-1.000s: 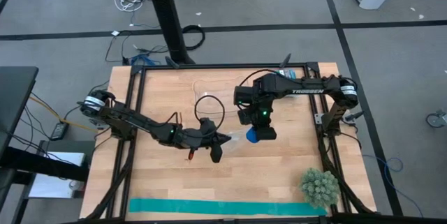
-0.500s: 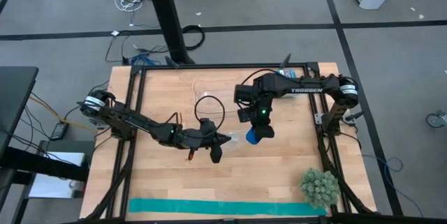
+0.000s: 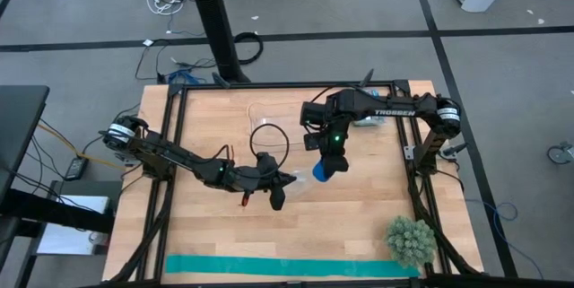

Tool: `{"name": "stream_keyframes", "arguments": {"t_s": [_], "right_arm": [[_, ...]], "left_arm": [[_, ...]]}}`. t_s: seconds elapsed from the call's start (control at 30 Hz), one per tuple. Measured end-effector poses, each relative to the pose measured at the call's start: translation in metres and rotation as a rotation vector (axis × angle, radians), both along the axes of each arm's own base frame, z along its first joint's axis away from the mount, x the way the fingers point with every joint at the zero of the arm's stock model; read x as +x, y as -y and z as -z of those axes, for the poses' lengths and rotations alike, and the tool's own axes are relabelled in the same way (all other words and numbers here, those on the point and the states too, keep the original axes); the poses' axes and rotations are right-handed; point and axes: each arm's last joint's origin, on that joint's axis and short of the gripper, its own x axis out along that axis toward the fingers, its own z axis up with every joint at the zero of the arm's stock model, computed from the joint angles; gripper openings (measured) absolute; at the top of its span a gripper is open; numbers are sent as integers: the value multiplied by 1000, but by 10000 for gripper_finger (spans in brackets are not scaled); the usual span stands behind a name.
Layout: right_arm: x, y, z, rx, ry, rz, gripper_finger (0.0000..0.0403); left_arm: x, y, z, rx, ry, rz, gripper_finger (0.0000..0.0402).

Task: Roll bandage

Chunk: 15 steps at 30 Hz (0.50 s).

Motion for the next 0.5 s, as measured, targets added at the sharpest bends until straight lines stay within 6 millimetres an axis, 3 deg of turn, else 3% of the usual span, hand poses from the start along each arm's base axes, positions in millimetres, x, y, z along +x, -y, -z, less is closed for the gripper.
{"name": "stream_keyframes", "arguments": {"t_s": [0.3, 0.5], "right_arm": [[7, -8, 1, 7, 49, -7, 4], [7, -6, 19, -33, 14, 22, 4]], "left_arm": [[0, -1, 0, -2, 2, -24, 0], [0, -1, -1, -16, 15, -33, 0]]}}
